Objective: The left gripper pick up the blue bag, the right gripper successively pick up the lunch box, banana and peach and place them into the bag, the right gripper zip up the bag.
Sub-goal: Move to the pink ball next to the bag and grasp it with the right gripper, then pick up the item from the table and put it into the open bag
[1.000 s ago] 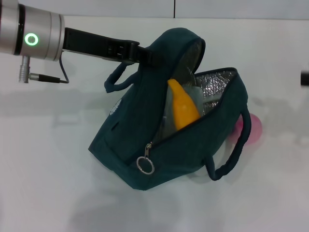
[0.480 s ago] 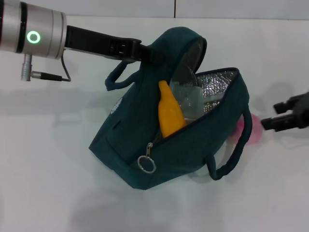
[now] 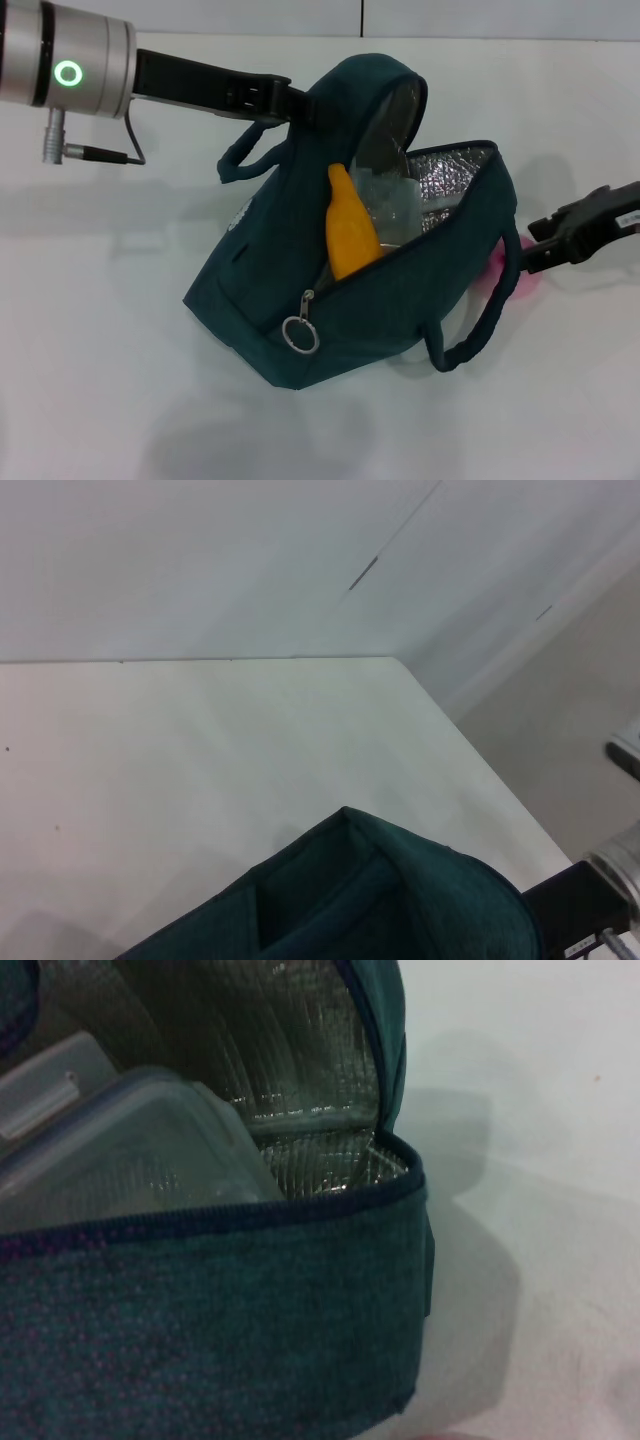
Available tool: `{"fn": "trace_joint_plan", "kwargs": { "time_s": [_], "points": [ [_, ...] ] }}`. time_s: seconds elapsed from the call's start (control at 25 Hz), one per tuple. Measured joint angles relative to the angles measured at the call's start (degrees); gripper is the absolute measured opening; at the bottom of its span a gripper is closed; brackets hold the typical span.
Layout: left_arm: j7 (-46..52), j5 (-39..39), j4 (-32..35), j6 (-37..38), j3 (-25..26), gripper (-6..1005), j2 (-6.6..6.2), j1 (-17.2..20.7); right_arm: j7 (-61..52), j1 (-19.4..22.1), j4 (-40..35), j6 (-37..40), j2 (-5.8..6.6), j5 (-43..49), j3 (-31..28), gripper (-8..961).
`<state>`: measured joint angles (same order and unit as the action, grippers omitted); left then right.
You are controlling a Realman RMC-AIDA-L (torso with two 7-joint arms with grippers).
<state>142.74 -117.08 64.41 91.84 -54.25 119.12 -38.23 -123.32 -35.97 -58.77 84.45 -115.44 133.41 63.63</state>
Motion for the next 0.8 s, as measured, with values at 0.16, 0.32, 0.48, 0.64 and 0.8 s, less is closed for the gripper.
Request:
{"fn": "trace_joint_plan", "kwargs": {
  "time_s": [0.16,0.32,0.48,0.64,0.8],
  "points": [
    [0.0,0.0,0.0,0.0,0.0,56,-0.09,0.0,0.0,-1.0,1.9,-1.3,-0.03,0.3,1.0,630],
    [-0.2,0.0,0.0,0.0,0.0,56,-0.18,0.0,0.1,-2.2,4.1,-1.6,-0.04,0.4,1.0,570],
    [-0.3,0.0,0.0,0.0,0.0,56,-0.20,0.0,0.0,-2.3,4.4,-2.0,0.01,0.4,0.9,500],
    [-0.3,0.0,0.0,0.0,0.0,56,-0.21,0.1,0.1,-1.7,4.4,-2.2,0.42,0.5,-0.1,430],
    [-0.3,0.0,0.0,0.0,0.0,56,-0.20,0.3,0.4,-0.1,4.4,-1.6,0.71,0.1,-5.6,272]
  ]
}}
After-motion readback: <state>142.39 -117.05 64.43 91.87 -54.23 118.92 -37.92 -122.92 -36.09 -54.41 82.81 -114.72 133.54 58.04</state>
